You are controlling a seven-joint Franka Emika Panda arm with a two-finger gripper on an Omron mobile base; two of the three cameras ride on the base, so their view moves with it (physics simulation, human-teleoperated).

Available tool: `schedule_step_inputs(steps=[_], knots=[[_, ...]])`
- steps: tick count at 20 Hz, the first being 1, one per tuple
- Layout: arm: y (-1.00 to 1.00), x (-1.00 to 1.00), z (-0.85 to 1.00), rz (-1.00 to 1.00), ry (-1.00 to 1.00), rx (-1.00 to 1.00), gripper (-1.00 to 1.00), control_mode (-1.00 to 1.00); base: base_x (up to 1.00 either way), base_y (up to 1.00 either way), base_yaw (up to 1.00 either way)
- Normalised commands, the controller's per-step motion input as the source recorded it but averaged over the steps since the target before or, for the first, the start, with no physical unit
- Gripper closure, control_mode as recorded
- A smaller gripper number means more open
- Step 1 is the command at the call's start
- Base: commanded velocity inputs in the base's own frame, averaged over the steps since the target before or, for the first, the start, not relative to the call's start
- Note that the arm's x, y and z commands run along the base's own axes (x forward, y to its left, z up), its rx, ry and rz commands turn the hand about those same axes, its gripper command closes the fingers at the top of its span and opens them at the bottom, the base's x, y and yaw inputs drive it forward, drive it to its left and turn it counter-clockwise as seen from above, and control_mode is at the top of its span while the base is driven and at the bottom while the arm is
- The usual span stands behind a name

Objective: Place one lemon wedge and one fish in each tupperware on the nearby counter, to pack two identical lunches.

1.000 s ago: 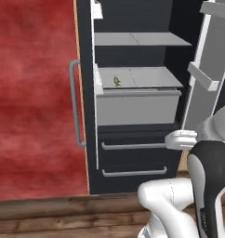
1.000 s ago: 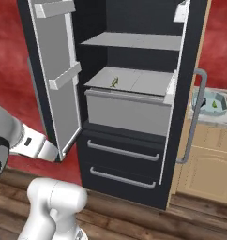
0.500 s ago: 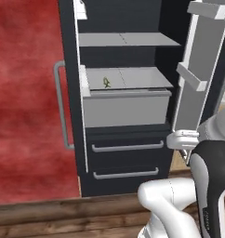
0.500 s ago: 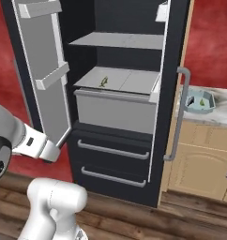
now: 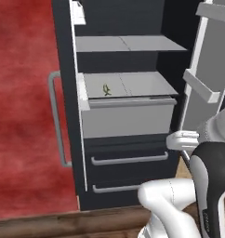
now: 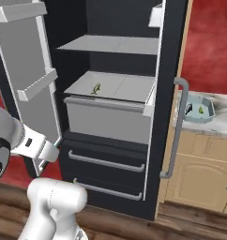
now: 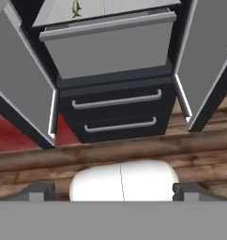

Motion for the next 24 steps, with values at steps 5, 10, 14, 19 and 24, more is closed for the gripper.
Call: schedule_step_inputs(steps=[5,10,14,19,24], knots=[[0.0,0.0,0.0,0.0,0.0,0.0,-1.0,1.0,0.94,-0.14,0.0],[0.0,0.0,0.0,0.0,0.0,0.0,-1.0,1.0,1.0,-0.16,0.0],[0.0,0.0,0.0,0.0,0.0,0.0,-1.0,1.0,1.0,-0.09,0.0],[0.0,0.0,0.0,0.0,0.0,0.0,-1.0,1.0,0.9,-0.01,0.0],[0.01,0.09,0.0,0.0,0.0,0.0,-1.0,-1.0,0.26,0.0,0.0]])
